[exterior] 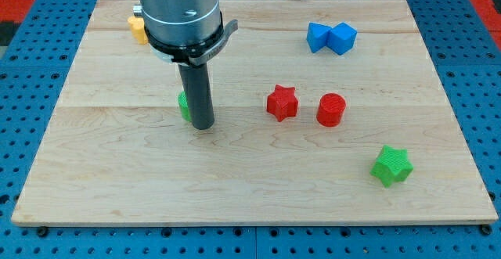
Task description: Keep green circle on left side of red star
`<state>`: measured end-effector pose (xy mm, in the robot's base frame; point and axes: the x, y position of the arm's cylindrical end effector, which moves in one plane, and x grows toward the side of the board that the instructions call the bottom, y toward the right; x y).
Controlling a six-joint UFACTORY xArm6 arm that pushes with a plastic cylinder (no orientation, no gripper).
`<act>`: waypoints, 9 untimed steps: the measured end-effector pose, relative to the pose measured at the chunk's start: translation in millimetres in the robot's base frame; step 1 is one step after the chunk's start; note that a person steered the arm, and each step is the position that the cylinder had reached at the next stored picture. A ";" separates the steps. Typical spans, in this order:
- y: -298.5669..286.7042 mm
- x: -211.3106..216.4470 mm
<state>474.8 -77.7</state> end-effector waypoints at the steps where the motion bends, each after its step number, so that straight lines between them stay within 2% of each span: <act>1: -69.2 2.7; 2: -117.0 -25.1; 4: -41.8 -37.0; 5: -44.0 -39.5; 6: 20.7 -29.6; 7: 40.1 -8.0; 8: 45.0 -65.8; 9: 28.1 -103.7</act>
<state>371.1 -49.6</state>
